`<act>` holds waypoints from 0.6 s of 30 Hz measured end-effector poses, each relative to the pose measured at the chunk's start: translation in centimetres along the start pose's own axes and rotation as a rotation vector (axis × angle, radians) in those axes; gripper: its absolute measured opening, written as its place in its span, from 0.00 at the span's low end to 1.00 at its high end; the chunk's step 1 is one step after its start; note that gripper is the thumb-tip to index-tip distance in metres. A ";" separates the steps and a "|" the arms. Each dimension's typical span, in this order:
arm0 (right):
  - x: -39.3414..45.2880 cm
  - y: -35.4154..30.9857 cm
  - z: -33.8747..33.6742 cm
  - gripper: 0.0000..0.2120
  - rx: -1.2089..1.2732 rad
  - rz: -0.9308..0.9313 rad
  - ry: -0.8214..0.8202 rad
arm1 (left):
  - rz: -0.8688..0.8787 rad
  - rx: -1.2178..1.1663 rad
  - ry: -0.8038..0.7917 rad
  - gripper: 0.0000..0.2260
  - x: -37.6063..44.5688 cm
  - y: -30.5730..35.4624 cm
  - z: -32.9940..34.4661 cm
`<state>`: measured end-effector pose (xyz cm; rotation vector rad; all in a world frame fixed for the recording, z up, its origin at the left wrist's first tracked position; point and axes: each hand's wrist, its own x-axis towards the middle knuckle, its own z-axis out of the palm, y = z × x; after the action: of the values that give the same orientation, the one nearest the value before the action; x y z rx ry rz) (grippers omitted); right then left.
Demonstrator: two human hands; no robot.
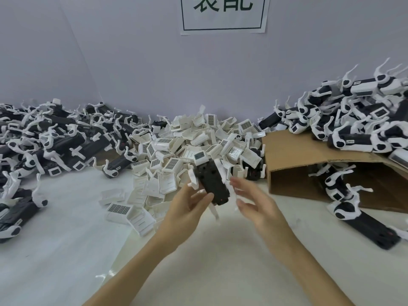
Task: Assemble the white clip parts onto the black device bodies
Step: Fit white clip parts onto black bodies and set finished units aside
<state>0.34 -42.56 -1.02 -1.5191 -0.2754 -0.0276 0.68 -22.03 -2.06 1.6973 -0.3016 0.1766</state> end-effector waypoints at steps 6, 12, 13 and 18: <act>-0.1 0.7 1.1 0.13 0.081 0.008 -0.055 | 0.197 0.220 -0.051 0.15 -0.1 0.3 0.1; 0.1 1.1 -0.2 0.15 -0.200 -0.056 0.113 | -0.001 -0.297 -0.103 0.18 0.8 1.4 -1.2; 0.1 1.1 -0.3 0.16 -0.266 -0.070 0.134 | -0.045 -0.364 -0.096 0.19 0.8 1.7 -1.2; -0.2 1.5 0.3 0.17 -0.379 -0.109 0.145 | -0.093 -0.309 0.015 0.20 0.4 1.6 -0.5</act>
<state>0.37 -42.20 -2.53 -1.8660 -0.2452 -0.2887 0.66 -21.74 -0.39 1.4002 -0.2255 0.0699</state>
